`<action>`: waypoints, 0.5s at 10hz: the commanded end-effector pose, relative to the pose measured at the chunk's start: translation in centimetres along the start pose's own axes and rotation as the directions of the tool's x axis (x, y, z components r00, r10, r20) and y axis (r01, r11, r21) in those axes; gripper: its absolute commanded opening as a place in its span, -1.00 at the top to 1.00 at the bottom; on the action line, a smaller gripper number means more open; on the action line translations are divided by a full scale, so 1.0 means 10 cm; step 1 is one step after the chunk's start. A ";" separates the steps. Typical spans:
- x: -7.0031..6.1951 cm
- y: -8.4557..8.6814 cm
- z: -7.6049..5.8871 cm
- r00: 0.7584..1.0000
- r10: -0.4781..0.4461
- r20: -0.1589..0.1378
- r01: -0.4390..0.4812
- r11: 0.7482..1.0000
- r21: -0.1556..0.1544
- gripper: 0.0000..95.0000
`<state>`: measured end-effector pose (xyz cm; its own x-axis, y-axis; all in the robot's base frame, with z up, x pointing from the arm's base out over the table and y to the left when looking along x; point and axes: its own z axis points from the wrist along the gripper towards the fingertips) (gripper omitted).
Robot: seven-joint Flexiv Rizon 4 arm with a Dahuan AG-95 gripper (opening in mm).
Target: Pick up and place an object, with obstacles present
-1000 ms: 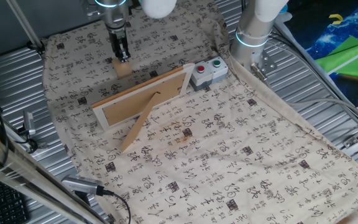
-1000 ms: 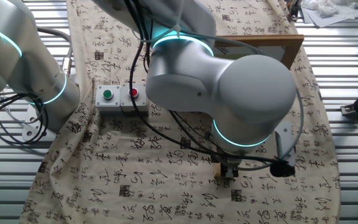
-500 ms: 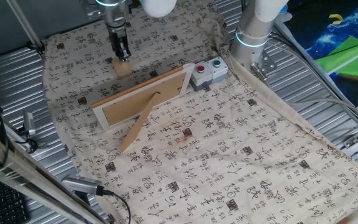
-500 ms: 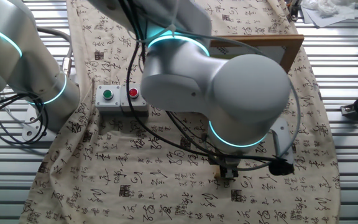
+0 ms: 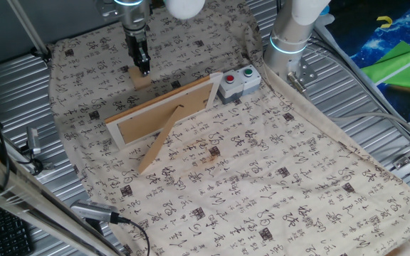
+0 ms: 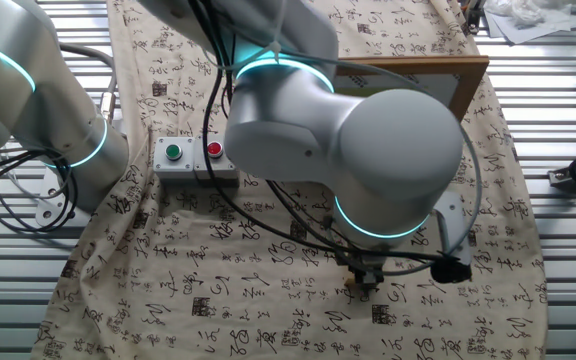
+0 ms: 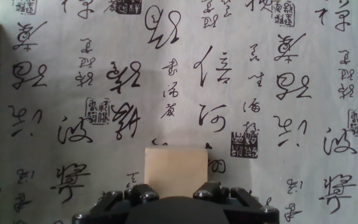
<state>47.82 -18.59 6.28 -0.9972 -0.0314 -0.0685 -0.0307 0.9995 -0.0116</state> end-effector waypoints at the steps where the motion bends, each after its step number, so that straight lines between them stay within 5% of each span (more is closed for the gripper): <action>1: -0.01 0.00 0.05 1.000 0.000 0.005 0.000 1.000 0.001 -0.60; 5: -0.04 -0.01 0.19 1.000 0.004 0.009 -0.004 1.000 0.001 -0.60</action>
<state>48.49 -18.59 3.97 -0.9965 -0.0249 -0.0793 -0.0242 0.9997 -0.0094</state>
